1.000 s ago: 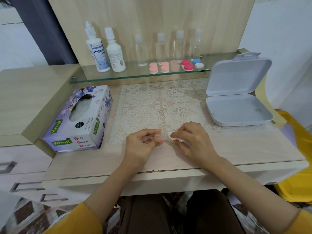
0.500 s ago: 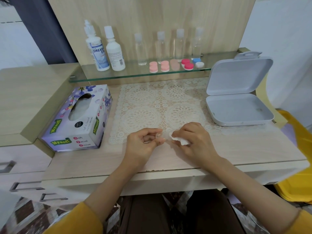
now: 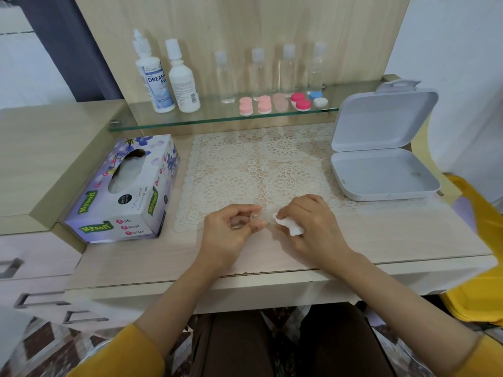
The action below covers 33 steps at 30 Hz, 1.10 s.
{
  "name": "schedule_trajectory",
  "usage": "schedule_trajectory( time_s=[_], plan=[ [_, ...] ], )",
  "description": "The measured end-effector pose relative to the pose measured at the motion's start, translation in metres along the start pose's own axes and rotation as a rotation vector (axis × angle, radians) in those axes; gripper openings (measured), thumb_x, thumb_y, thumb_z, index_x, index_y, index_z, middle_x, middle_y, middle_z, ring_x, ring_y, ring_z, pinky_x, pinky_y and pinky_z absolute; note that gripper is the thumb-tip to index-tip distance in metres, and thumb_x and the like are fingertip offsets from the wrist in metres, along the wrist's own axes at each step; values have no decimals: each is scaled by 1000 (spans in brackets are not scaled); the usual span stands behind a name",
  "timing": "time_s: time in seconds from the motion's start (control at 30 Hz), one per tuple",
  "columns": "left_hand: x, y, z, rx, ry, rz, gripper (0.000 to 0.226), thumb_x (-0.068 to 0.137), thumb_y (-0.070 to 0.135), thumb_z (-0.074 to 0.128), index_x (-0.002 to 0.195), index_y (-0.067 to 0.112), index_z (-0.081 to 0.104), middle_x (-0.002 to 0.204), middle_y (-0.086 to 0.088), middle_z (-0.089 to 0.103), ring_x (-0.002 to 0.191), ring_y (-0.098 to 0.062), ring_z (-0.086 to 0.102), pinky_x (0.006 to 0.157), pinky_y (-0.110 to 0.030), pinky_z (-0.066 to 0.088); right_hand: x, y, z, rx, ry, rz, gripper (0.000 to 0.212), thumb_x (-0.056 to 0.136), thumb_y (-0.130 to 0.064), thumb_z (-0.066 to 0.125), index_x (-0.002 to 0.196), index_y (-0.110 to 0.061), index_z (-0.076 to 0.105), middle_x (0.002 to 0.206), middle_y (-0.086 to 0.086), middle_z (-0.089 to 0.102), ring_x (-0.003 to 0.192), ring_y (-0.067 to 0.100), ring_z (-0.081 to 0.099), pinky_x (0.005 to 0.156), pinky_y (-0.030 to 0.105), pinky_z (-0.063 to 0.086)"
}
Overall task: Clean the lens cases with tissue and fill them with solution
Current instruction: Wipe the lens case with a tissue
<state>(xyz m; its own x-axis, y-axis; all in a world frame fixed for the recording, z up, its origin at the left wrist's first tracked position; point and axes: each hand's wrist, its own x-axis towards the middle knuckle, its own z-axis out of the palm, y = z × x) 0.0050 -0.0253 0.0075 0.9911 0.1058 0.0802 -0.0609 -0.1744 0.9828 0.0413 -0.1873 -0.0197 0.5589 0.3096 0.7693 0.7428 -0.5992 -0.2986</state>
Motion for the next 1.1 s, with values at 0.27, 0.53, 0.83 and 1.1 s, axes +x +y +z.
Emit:
schedule_trajectory(
  time_s=[0.27, 0.53, 0.83, 1.1],
  plan=[
    [-1, 0, -1, 1, 3, -21, 26, 69, 2, 75, 86, 20, 68, 80, 3, 67, 68, -3, 62, 78, -20, 54, -1, 2, 1, -21, -5, -12, 17, 78, -18, 58, 76, -6, 70, 65, 4, 58, 69, 13, 44, 76, 21, 32],
    [-2, 0, 2, 13, 11, 10, 27, 71, -1, 74, 87, 19, 66, 79, 4, 66, 65, 2, 60, 67, -10, 48, -1, -2, -2, -22, -109, 7, 12, 72, -14, 47, 76, -8, 57, 68, 2, 54, 66, 13, 40, 71, 24, 32],
    [1, -1, 2, 8, 114, 53, 23, 75, 0, 70, 93, 14, 67, 81, 2, 66, 66, -2, 62, 74, -17, 54, -4, -4, -10, 189, 52, 120, 8, 82, -12, 55, 90, -15, 56, 83, 7, 56, 73, 13, 52, 64, 14, 37],
    [5, 14, -7, -71, 118, 10, 33, 57, 38, 73, 84, 19, 66, 81, -6, 67, 81, -27, 69, 79, -36, 55, 9, -21, -26, 382, -17, 344, 11, 76, -27, 69, 83, -19, 66, 77, -15, 61, 74, 7, 59, 65, 15, 43]
  ],
)
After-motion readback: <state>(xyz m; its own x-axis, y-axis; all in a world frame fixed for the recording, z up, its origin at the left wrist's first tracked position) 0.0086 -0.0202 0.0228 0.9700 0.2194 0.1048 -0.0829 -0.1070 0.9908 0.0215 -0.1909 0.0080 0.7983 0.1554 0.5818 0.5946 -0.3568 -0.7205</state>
